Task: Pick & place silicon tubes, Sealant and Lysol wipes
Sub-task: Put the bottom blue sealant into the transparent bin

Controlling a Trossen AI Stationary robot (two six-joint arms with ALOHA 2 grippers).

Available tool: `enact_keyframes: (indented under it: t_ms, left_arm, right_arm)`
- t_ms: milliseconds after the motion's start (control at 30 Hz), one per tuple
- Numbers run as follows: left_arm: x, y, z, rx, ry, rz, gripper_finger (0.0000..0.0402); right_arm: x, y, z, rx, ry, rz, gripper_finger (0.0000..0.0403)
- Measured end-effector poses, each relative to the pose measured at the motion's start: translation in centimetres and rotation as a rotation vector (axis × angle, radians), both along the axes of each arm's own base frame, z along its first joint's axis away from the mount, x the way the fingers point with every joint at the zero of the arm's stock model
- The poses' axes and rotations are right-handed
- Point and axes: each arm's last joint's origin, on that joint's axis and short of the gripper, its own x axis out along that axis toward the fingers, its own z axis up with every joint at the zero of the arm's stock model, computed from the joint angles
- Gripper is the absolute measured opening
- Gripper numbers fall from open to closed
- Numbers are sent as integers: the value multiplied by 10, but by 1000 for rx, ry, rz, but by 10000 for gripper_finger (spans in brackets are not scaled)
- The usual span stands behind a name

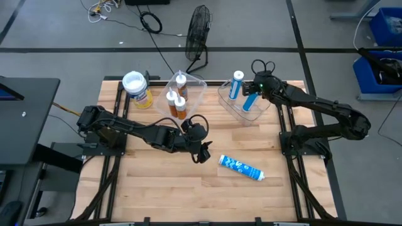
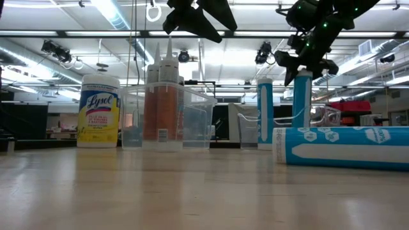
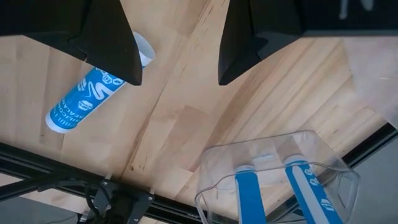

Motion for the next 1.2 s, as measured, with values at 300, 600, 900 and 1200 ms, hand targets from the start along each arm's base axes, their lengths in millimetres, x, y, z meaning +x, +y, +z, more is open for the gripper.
enact_keyframes:
  t_ms: [300, 600, 900, 1200]
  left_arm:
    - [0, 0, 0, 0, 0, 0, 216]
    - [0, 0, 0, 5, 1, -3, 216]
    - [0, 1, 0, 13, 2, 1, 215]
    - [0, 1, 0, 28, 11, -10, 215]
  right_arm:
    - [1, 0, 0, 5, -2, 19, 249]
    - [2, 0, 1, 3, -10, 36, 268]
    - [4, 0, 1, 17, -29, 84, 279]
    - [3, 1, 8, 5, -47, 87, 281]
